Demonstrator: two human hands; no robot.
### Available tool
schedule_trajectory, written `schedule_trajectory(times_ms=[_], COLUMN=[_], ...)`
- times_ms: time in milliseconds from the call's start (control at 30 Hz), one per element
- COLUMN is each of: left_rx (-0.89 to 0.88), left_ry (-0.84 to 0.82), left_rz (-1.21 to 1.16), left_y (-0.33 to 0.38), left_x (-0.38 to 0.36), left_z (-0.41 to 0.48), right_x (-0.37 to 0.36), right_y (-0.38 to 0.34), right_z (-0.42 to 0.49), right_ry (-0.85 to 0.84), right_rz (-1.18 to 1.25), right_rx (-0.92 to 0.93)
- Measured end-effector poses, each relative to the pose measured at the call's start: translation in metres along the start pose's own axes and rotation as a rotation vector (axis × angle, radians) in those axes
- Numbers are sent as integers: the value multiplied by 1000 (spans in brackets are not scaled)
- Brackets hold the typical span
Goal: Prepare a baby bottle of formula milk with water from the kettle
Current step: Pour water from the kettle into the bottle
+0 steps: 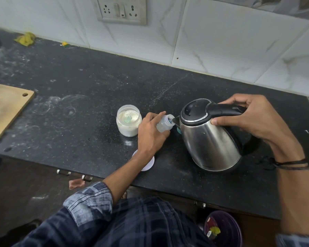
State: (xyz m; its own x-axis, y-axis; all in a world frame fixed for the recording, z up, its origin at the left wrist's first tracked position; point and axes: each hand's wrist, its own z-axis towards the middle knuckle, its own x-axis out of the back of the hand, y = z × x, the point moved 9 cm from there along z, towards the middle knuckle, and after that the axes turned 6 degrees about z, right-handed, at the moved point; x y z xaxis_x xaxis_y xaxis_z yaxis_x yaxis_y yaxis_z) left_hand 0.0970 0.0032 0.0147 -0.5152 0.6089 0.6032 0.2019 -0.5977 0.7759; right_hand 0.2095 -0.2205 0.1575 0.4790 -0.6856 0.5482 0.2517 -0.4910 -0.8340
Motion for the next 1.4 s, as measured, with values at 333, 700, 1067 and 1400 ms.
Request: schedule_trajectory(times_ms=[333, 700, 1067, 1400], left_rx=[10, 3, 6, 3], left_ry=[-16, -15, -10, -6], left_rz=[11, 16, 20, 19], left_y=[-1, -2, -3, -3], left_x=[0, -3, -3, -3], left_z=[0, -1, -1, -1], right_x=[2, 0, 1, -1], right_y=[2, 2, 4, 2], right_z=[-1, -1, 2, 1], right_ry=[19, 11, 18, 5], right_rz=[0, 5, -7, 11], right_rx=[-24, -23, -12, -6])
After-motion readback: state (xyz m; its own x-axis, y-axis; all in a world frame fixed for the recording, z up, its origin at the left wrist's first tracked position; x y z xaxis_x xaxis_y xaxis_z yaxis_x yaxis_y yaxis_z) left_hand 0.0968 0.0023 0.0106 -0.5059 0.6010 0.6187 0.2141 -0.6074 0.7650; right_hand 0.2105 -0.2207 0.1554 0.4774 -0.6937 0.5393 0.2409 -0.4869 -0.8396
